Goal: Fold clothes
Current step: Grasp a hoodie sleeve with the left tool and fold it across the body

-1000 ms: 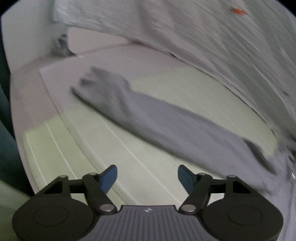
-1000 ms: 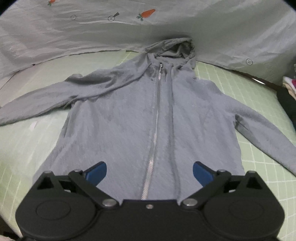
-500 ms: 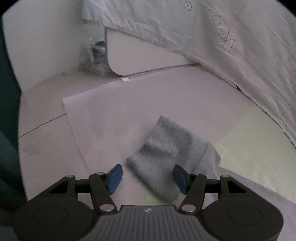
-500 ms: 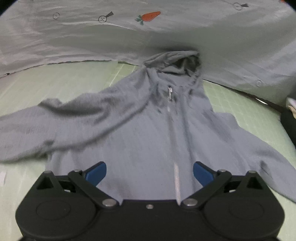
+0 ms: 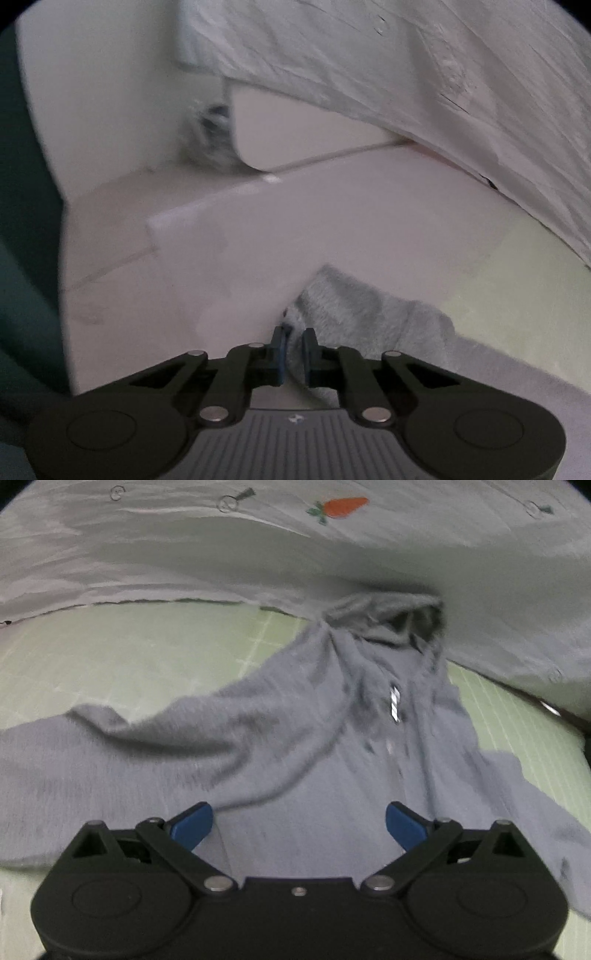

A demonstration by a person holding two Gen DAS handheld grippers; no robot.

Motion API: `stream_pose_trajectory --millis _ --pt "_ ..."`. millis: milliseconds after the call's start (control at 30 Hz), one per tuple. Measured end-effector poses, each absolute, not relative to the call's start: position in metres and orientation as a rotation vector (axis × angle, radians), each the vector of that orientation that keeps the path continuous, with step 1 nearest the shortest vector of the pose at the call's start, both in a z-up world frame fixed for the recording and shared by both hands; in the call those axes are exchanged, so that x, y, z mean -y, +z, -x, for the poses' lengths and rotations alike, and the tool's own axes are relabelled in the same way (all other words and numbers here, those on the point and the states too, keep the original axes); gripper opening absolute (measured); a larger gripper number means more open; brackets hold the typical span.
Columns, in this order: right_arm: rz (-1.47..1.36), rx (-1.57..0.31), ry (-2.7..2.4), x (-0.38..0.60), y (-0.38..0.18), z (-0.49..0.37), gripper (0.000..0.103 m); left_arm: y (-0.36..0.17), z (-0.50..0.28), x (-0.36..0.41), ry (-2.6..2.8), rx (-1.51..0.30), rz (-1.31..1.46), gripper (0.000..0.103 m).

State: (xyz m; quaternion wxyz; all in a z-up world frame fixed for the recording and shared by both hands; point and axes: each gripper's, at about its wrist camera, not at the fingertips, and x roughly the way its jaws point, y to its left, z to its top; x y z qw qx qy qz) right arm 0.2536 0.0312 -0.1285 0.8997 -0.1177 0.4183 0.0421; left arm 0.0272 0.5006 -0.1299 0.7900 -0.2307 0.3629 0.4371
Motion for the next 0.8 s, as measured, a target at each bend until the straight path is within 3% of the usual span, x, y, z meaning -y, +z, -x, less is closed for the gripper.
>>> stream_pose_trajectory --millis 567,800 --pt "0.251 -0.849 0.153 -0.052 -0.142 -0.343 0.103 -0.126 0.02 -0.495 1.015 -0.792 0.603 0.009" --pt "0.061 -0.792 0.026 0.021 -0.111 -0.294 0.102 -0.091 -0.001 -0.486 0.885 -0.673 0.618 0.008"
